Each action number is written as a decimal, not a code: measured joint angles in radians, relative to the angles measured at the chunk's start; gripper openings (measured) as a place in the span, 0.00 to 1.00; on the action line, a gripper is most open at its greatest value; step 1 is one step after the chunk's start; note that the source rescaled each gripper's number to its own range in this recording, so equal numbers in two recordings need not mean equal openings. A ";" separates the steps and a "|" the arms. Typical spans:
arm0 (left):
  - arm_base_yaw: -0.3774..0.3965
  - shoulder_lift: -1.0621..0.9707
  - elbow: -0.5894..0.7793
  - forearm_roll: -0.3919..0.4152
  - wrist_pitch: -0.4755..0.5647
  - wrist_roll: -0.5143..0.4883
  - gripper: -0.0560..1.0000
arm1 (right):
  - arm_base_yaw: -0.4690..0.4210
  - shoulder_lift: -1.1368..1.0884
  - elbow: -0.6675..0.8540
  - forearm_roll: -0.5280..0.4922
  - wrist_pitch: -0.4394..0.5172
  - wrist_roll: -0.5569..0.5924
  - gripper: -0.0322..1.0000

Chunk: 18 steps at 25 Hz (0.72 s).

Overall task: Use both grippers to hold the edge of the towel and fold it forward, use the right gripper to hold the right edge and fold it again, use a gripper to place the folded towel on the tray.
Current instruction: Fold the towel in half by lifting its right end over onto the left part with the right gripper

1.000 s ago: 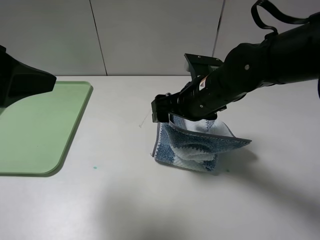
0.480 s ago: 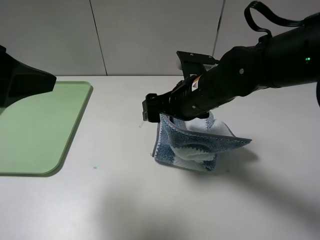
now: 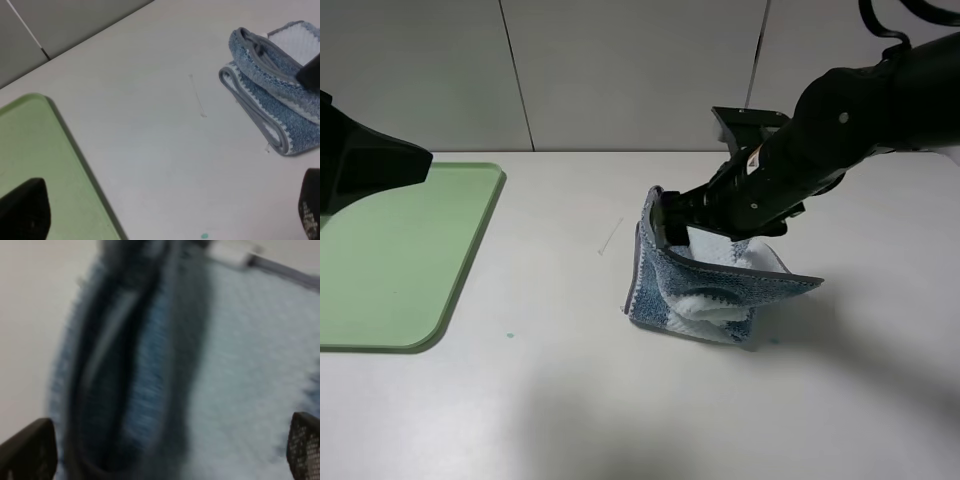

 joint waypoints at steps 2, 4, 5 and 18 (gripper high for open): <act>0.000 0.000 0.000 0.000 0.000 0.000 1.00 | -0.024 -0.018 0.000 -0.019 0.054 0.000 1.00; 0.000 0.000 0.000 0.000 0.000 0.000 1.00 | -0.052 -0.041 0.000 -0.032 0.098 0.000 1.00; 0.000 0.000 0.000 0.000 0.000 0.000 1.00 | -0.067 -0.054 0.000 -0.035 0.120 0.000 1.00; 0.000 0.000 0.000 -0.001 0.000 0.000 1.00 | -0.213 -0.125 0.000 -0.042 0.378 0.030 1.00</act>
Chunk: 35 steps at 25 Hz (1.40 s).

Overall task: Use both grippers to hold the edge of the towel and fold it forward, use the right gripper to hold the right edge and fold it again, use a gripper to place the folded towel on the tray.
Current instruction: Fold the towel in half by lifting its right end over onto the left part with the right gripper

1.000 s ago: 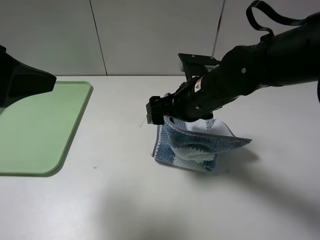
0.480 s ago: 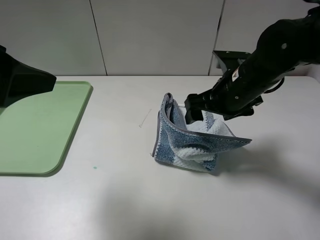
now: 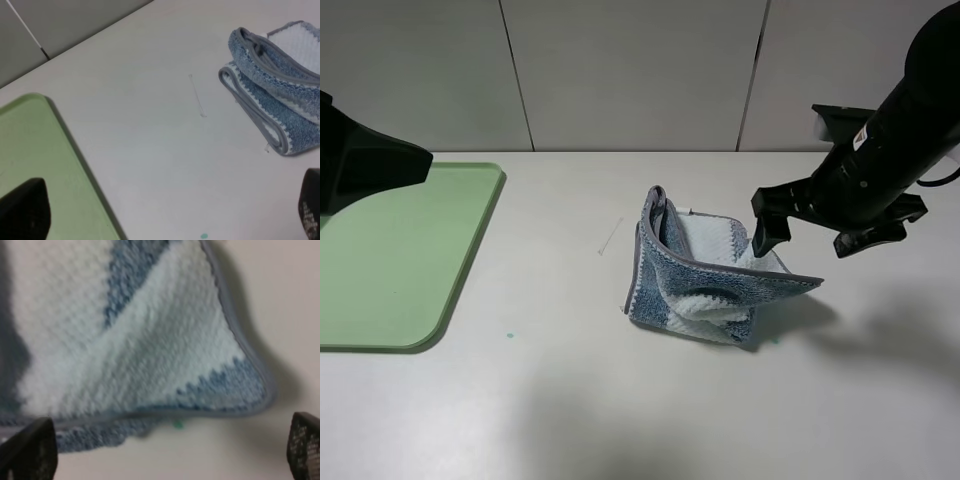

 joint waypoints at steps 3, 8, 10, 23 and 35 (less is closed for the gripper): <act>0.000 0.000 0.000 0.000 0.000 0.000 1.00 | -0.005 0.000 0.003 0.012 0.015 0.001 1.00; 0.000 0.000 0.000 0.000 0.000 0.000 1.00 | -0.007 0.000 0.059 0.064 -0.057 0.023 1.00; 0.000 0.000 0.000 0.000 0.000 0.000 1.00 | -0.016 0.000 0.083 0.107 -0.101 0.031 1.00; 0.000 0.000 0.000 0.000 0.000 0.000 1.00 | -0.059 0.000 0.181 0.308 -0.267 0.101 1.00; 0.000 0.000 0.000 0.000 0.000 0.000 1.00 | -0.091 0.000 0.261 0.408 -0.357 0.104 1.00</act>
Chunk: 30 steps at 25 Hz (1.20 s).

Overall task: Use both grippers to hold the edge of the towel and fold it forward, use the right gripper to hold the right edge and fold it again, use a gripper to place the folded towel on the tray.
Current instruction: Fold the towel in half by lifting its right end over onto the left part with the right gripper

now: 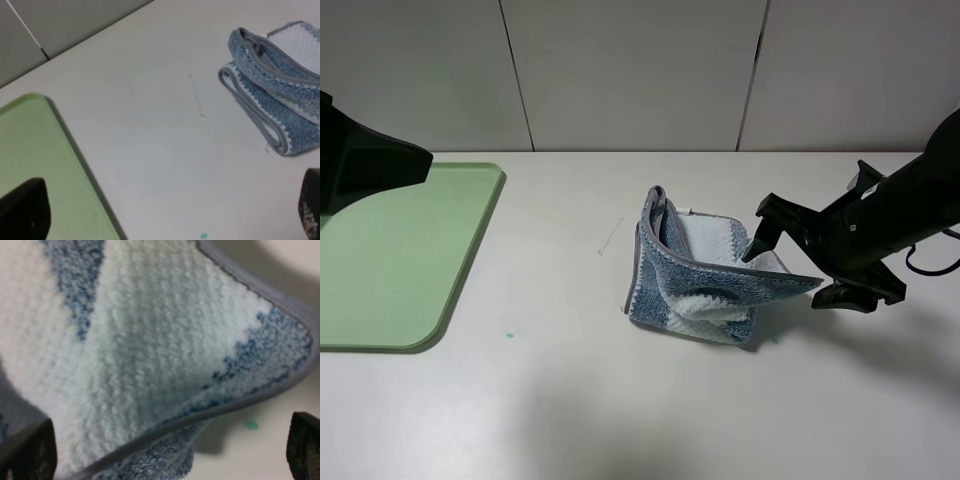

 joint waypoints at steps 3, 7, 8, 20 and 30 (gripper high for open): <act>0.000 0.000 0.000 0.000 0.000 0.000 1.00 | 0.000 0.001 0.024 0.016 -0.041 0.000 1.00; 0.000 0.000 0.000 0.000 0.000 0.000 1.00 | 0.000 0.001 0.056 0.069 -0.125 0.000 1.00; 0.000 0.000 0.000 0.000 0.000 0.000 1.00 | 0.000 0.003 0.061 0.077 -0.140 0.001 1.00; 0.000 0.000 0.000 -0.001 0.000 0.000 1.00 | 0.000 0.004 0.093 0.089 -0.192 0.003 1.00; 0.000 0.000 0.000 -0.001 0.000 0.000 1.00 | 0.000 0.004 0.099 -0.013 -0.272 0.004 1.00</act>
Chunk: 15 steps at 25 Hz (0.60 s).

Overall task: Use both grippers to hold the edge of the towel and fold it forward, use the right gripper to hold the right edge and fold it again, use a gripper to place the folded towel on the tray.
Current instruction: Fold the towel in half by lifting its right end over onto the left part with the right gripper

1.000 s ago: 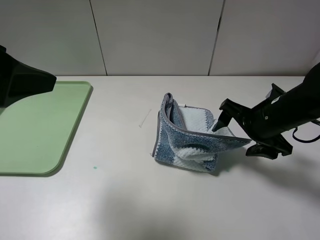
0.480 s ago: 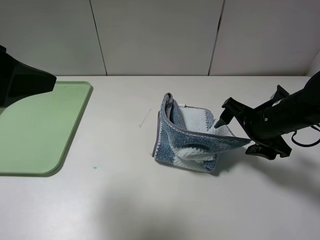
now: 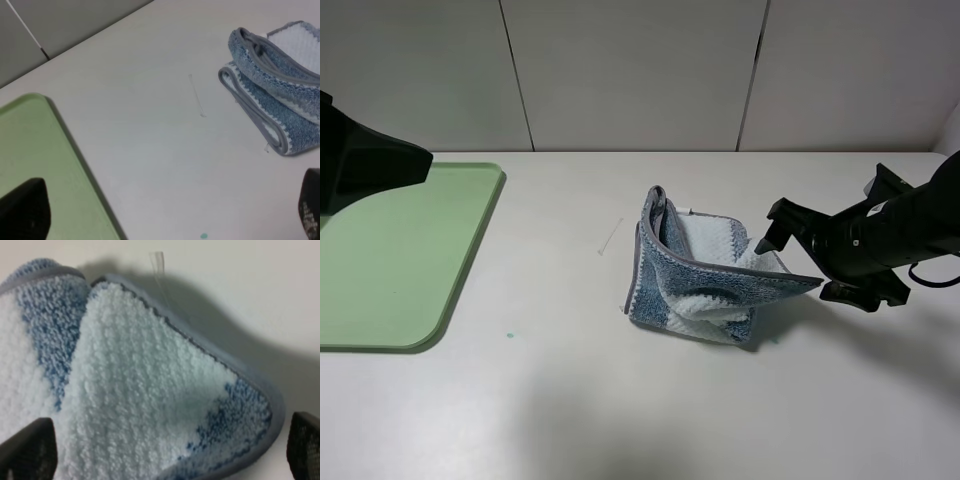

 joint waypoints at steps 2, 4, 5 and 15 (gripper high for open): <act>0.000 0.000 0.000 0.000 0.000 0.000 1.00 | 0.000 0.000 0.000 -0.004 0.002 0.000 1.00; 0.000 0.000 0.000 0.000 0.000 0.000 1.00 | 0.003 0.000 0.000 -0.006 0.003 0.000 1.00; 0.000 0.000 0.000 0.000 0.000 0.000 1.00 | 0.006 0.000 0.000 -0.007 0.003 0.000 1.00; 0.000 0.000 0.000 0.000 0.000 0.000 1.00 | 0.014 0.000 0.000 -0.008 0.005 0.000 1.00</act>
